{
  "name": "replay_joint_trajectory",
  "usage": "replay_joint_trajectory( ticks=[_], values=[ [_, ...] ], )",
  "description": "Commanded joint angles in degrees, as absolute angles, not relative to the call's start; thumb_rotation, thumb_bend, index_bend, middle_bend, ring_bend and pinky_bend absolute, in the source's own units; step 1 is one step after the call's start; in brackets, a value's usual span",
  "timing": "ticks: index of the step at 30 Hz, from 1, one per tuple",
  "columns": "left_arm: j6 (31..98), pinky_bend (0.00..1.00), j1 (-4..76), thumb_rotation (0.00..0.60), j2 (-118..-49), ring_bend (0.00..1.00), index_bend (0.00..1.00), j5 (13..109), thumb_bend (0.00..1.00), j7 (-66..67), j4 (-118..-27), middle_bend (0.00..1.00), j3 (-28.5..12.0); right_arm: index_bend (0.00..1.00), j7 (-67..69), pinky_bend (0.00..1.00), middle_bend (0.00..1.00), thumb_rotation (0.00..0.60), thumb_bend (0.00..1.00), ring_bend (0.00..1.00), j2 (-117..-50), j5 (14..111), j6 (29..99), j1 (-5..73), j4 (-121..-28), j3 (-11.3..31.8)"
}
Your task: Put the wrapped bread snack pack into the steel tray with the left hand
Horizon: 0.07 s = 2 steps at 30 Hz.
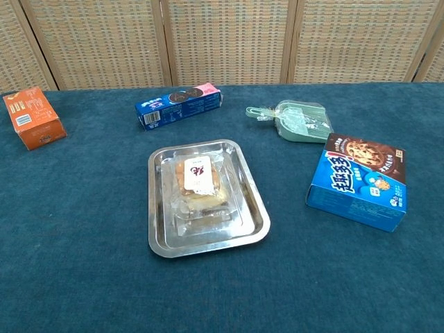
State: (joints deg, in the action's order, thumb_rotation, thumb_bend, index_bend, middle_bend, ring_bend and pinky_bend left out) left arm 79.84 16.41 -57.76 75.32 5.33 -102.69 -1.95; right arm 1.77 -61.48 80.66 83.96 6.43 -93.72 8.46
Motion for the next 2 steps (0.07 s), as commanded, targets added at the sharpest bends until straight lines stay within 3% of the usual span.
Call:
replay_joint_trajectory(
  ticks=[1,2],
  values=[
    [82.94,0.00,13.13,0.600,-57.84,0.00,0.00,78.52,0.00,3.43,-102.38,0.00,0.22,0.00,1.60,0.00,0.00,0.600,0.00,0.00,-61.56,80.54,83.97,6.41,-93.77,8.43],
    [83.09,0.00,12.97,0.600,-58.02,0.00,0.00,78.82,0.00,3.21,-102.15,0.00,0.23,0.00,1.57,0.00,0.00,0.600,0.00,0.00,-61.57,80.52,83.97,6.41,-93.75,8.43]
  ],
)
